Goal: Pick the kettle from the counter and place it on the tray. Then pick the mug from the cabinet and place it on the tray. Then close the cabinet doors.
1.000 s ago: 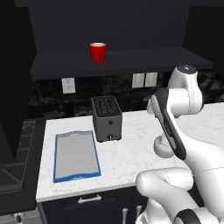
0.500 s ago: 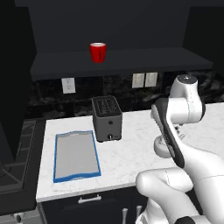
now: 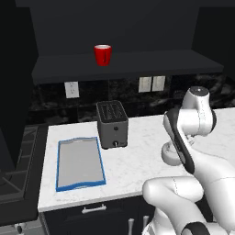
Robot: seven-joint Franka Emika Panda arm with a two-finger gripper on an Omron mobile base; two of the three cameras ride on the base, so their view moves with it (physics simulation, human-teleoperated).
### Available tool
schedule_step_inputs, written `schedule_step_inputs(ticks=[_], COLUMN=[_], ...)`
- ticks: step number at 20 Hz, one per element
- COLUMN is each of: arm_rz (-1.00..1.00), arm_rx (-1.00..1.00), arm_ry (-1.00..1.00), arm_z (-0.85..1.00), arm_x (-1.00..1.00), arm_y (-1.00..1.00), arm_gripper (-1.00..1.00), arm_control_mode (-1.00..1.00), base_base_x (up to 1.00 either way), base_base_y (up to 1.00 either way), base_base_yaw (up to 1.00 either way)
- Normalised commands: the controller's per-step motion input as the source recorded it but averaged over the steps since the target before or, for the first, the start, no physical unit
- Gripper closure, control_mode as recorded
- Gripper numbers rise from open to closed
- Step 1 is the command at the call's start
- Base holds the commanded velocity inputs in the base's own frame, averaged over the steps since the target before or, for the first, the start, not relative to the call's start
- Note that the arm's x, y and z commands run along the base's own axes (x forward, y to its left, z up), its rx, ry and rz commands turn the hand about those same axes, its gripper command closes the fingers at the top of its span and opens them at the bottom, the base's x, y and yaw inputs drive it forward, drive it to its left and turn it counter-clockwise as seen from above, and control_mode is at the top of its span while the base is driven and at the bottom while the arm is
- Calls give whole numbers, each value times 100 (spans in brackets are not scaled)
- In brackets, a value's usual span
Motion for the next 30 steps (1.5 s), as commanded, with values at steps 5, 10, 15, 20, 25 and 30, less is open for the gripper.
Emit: schedule_step_inputs(ticks=[5, 10, 15, 20, 25, 30], arm_rz=[-4, -14, -23, -22, -16, -2], arm_rx=[4, 4, 4, 1, 0, 2], arm_ry=[0, 2, 3, 0, 0, 0], arm_z=[-25, -19, -17, -17, -33, -36], arm_x=[54, 47, 8, -10, -3, 12], arm_y=[-24, 0, 1, -5, 0, 0], arm_gripper=[-100, -100, -100, -100, -100, -100], arm_control_mode=[-100, -100, -100, -100, -100, -100], base_base_x=[0, 0, 0, 0, 0, 0], base_base_y=[0, 0, 0, 0, 0, 0], base_base_yaw=[0, 0, 0, 0, 0, 0])
